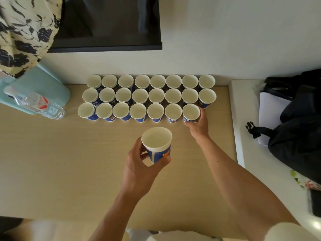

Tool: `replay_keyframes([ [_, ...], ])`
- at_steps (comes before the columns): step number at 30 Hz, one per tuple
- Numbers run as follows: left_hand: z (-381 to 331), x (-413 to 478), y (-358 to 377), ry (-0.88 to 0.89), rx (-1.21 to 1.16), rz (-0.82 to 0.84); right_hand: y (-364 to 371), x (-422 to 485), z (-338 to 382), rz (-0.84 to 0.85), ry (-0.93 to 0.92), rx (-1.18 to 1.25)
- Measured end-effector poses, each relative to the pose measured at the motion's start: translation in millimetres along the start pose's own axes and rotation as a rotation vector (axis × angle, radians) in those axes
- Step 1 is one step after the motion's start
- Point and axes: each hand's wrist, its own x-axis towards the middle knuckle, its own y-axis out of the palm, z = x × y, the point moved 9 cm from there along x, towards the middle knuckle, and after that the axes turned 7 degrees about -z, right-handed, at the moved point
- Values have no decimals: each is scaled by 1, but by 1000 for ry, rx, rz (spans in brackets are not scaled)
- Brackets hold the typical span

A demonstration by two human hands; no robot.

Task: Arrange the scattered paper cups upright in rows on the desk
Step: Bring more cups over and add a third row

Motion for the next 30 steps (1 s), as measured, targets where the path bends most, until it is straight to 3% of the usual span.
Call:
replay_keyframes([
  [7,2,-4,4,-3,9,4,-3,-2,-4,30,36,-23],
  [13,1,-1,8,-6,9,-17,-45,-50,34,-146,35,67],
  [15,0,3,13,-9,7,-29,-48,-69,65,-61,23,185],
  [18,-4,9,22,-6,8,-39,-36,-96,108,272,26,415],
  [20,-9,13,30,15,18,-31,-27,-115,126,510,2,421],
  [22,-17,15,37,46,33,-21,-24,-126,136,613,-33,324],
  [30,-34,16,59,179,182,35,-49,-117,142,486,-44,333],
])
